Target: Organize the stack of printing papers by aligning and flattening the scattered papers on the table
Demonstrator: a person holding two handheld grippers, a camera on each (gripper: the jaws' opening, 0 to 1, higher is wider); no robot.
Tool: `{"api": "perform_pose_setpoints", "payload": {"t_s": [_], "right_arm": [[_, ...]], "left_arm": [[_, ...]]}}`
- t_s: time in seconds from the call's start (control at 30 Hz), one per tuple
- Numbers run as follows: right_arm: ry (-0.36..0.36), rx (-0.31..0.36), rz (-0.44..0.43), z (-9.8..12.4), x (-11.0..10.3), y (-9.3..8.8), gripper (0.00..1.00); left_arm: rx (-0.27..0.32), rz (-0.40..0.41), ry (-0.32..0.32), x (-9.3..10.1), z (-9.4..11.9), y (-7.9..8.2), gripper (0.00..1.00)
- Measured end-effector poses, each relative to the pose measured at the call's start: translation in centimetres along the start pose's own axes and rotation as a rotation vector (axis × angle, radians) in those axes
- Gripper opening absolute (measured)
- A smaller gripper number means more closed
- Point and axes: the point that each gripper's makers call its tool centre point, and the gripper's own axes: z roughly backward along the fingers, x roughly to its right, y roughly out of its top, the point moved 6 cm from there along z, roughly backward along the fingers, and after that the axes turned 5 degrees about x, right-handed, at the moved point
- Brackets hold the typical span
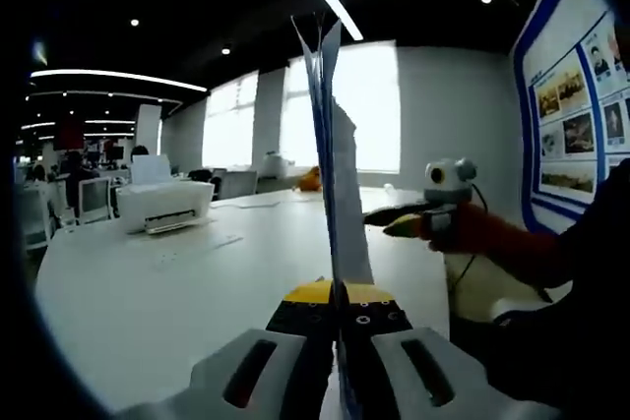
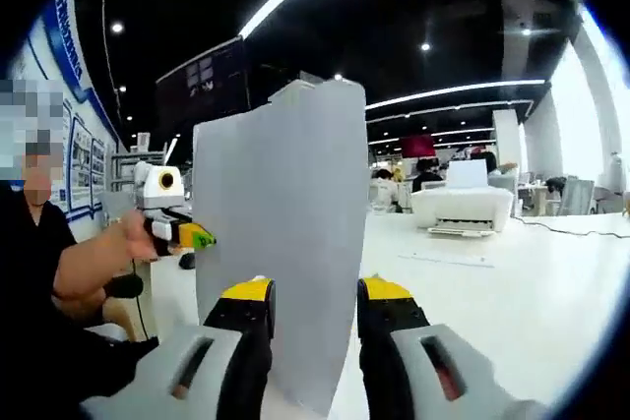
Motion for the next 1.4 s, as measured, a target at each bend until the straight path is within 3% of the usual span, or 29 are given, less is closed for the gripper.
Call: {"api": "perform_pose_setpoints", "payload": {"t_s": [0.07, 0.27, 0.4, 0.57, 0.87, 1.2, 1.33, 1.4], "right_arm": [[0.001, -0.006, 0.007, -0.5, 0.0, 0.1, 0.32], [-0.023, 0.004, -0.028, -2.0, 1.1, 0.1, 0.51], [0.002, 0.021, -0.044, -2.2, 0.5, 0.2, 0.51], [0.014, 0.019, -0.023, -2.6, -0.7, 0.5, 0.5], [0.011, -0.017, 0.002, -2.9, -1.9, 0.4, 0.49], [0.029, -0.047, 0.026, -3.8, -0.5, 1.3, 0.57], [0.038, -0.033, 0.03, -3.9, 1.5, 2.2, 0.6], [0.092, -0.013, 0.026, -4.0, 1.5, 2.6, 0.62]], "left_arm": [[0.004, -0.01, -0.026, 0.3, -0.1, 0.0, 0.05], [0.002, -0.067, -0.064, 0.9, -0.1, 0.1, 0.05], [-0.004, -0.07, -0.079, 0.6, -0.3, 0.1, 0.06], [-0.011, -0.016, -0.083, 0.3, -0.5, 0.1, 0.06], [-0.029, -0.052, -0.069, -0.1, -0.5, 0.0, 0.08], [-0.042, -0.047, -0.078, -0.6, -0.9, 0.1, 0.06], [-0.041, -0.028, -0.089, -0.9, -0.8, 0.1, 0.06], [-0.031, -0.023, -0.113, -0.9, -0.8, 0.2, 0.05]]}}
